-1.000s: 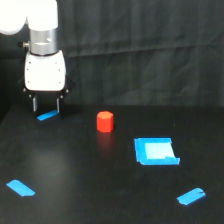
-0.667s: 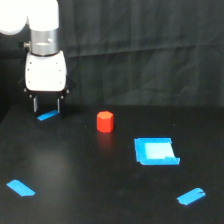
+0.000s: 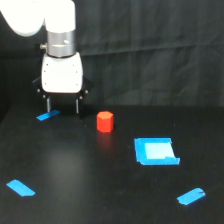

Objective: Pick up the red object from the table

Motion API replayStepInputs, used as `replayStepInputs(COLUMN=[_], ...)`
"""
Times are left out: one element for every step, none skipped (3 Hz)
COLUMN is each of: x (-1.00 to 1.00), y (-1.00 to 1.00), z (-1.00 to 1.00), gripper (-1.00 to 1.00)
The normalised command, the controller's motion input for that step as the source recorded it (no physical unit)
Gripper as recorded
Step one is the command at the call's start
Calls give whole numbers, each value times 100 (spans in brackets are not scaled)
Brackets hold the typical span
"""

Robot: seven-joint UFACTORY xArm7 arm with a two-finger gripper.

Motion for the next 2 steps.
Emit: replayStepInputs(x=[100,99], y=[-22,-41], z=[-11,-22], gripper=[100,100])
